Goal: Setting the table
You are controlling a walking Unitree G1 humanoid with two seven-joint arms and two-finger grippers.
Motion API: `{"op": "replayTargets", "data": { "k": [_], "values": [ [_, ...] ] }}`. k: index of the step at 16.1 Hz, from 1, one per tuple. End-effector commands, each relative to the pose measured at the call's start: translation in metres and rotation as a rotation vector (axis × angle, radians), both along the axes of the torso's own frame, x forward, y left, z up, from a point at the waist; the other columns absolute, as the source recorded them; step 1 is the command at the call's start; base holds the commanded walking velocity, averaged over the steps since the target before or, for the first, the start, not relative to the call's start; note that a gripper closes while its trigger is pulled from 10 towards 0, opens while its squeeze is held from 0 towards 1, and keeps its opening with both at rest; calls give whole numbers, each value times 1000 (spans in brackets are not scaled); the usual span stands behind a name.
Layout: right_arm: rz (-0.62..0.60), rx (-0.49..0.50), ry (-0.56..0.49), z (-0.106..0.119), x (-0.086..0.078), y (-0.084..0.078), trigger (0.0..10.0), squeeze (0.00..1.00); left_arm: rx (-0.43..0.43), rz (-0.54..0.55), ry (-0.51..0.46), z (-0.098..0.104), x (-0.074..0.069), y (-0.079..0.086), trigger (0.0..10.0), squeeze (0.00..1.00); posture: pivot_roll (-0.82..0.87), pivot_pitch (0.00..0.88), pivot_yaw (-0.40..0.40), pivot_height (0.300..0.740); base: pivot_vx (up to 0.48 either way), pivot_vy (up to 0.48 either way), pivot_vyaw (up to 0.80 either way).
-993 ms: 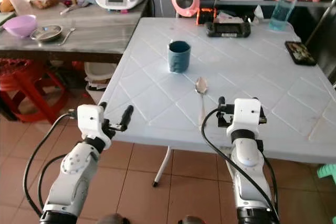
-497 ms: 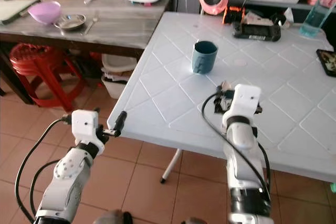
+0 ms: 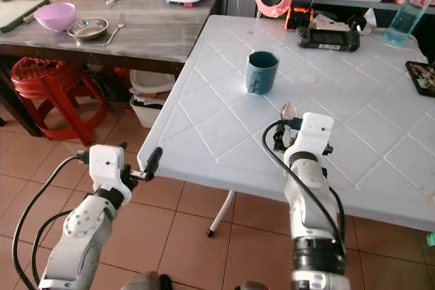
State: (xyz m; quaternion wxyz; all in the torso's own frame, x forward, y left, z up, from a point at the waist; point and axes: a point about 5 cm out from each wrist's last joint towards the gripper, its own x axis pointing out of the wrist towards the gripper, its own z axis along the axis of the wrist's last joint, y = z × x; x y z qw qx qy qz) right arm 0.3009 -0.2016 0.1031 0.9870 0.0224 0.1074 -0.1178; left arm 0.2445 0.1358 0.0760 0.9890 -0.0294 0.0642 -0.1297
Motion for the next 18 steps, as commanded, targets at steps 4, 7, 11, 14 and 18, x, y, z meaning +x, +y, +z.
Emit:
{"op": "replayTargets", "data": {
  "k": [4, 7, 11, 14, 18],
  "values": [
    [78, -48, 100, -7, 5, -5, 10000, 0, 12, -7, 6, 2, -2, 2, 10000, 0, -3, 27, 26, 740, 0, 0, 0],
    [184, -173, 94, -6, 12, -7, 10000, 0, 12, -6, 14, 3, -2, 1, 10000, 0, 1, 30, 28, 740, 0, 0, 0],
    [229, -199, 70, -2, 22, 1, 10000, 0, 17, -2, 19, 3, -4, 3, 10000, 0, 8, 37, 28, 740, 0, 0, 0],
    [212, -175, 62, -3, 22, 0, 10000, 0, 20, -1, 22, 3, -5, 4, 10000, 0, 13, 40, 26, 740, 0, 0, 0],
    [207, -149, 72, -12, 16, 2, 4902, 0, 26, 0, 28, 3, -7, 6, 10000, 0, 16, 45, 31, 740, 0, 0, 0]
  ]
}}
